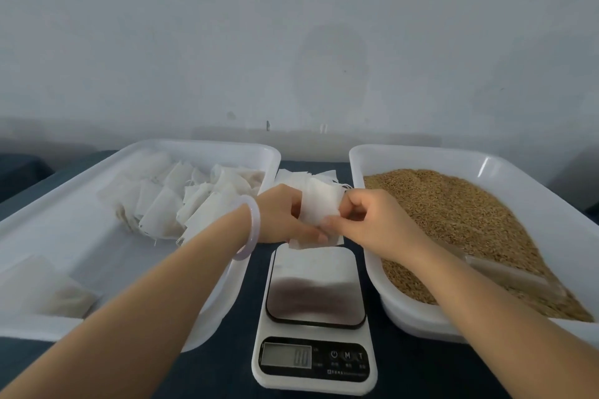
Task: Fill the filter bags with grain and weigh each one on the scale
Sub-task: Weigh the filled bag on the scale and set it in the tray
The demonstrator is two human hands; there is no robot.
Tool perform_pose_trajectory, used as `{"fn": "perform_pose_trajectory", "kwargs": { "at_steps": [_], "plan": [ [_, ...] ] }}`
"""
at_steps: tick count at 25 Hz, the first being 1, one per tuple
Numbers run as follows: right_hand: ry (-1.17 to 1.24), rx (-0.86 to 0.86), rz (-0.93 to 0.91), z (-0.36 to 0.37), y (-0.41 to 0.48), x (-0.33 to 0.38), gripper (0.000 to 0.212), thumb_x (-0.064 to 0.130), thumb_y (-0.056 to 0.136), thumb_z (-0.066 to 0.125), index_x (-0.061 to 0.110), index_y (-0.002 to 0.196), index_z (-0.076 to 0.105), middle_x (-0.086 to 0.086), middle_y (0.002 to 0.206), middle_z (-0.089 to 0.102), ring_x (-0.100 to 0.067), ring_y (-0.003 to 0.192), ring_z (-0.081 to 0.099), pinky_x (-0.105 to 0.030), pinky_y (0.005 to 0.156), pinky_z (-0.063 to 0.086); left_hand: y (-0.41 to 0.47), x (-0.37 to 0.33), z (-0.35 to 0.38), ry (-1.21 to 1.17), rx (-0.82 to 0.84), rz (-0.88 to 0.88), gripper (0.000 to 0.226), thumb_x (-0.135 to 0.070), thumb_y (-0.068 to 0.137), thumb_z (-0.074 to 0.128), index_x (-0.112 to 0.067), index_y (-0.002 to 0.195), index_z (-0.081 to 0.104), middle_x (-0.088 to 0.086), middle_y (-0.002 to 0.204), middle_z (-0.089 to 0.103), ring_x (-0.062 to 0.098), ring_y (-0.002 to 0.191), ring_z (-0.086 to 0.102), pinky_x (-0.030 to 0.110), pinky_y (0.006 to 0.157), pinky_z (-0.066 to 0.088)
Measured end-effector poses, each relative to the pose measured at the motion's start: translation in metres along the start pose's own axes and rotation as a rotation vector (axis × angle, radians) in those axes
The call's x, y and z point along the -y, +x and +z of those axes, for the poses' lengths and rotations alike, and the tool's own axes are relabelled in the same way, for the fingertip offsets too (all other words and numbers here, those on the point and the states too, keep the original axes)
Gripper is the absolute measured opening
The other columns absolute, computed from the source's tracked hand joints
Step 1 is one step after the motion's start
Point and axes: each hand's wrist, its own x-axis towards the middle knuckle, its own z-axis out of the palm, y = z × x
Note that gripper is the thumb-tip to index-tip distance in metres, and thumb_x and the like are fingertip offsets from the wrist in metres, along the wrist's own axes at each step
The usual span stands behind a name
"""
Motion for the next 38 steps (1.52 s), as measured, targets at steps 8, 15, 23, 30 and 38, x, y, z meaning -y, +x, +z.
{"fn": "perform_pose_trajectory", "kwargs": {
  "at_steps": [8,15,23,30,38],
  "plan": [
    [-0.34,0.3,-0.021,0.002,-0.002,0.0,0.036,0.038,0.066,0.079,0.023,0.056,0.048,-0.001,0.071,0.064,-0.019,0.079,0.057,-0.027,0.071,0.033,0.0,-0.001,0.01,0.216,0.046,-0.091,0.021,-0.021,0.072,0.08,-0.031,0.064,0.064,-0.009,0.063,0.063,0.013,0.064,0.063,0.028,0.069,0.058],
    [-0.628,0.402,-0.014,0.008,0.006,0.001,0.046,0.052,0.065,0.075,0.024,0.052,0.041,0.01,0.054,0.042,-0.005,0.064,0.04,-0.032,0.098,0.022,0.001,-0.007,0.01,0.525,0.094,-0.151,0.021,-0.03,0.074,0.077,-0.021,0.068,0.058,-0.004,0.066,0.063,0.011,0.061,0.059,0.022,0.055,0.043],
    [-0.796,0.543,-0.019,0.017,0.015,0.012,0.035,0.046,0.074,0.07,0.023,0.06,0.048,0.008,0.058,0.049,-0.011,0.068,0.045,-0.043,0.094,0.026,0.003,-0.013,0.02,0.714,0.179,-0.169,0.03,-0.029,0.084,0.068,-0.026,0.06,0.05,-0.007,0.062,0.049,0.012,0.058,0.045,0.022,0.054,0.036],
    [-0.735,0.486,-0.039,0.017,0.013,0.009,0.043,0.048,0.071,0.072,0.023,0.051,0.045,0.011,0.048,0.044,-0.003,0.059,0.041,-0.04,0.091,0.02,0.001,-0.013,0.019,0.712,0.18,-0.14,0.015,-0.028,0.086,0.063,-0.02,0.073,0.062,-0.002,0.072,0.06,0.018,0.069,0.051,0.025,0.061,0.043],
    [-0.558,0.415,-0.024,0.011,0.005,0.009,0.049,0.066,0.059,0.072,0.023,0.054,0.049,0.01,0.051,0.045,-0.004,0.068,0.046,-0.03,0.085,0.025,-0.004,-0.01,0.019,0.636,0.153,-0.095,0.018,-0.031,0.079,0.069,-0.036,0.076,0.052,-0.012,0.081,0.058,0.013,0.078,0.056,0.026,0.07,0.046]
  ]
}}
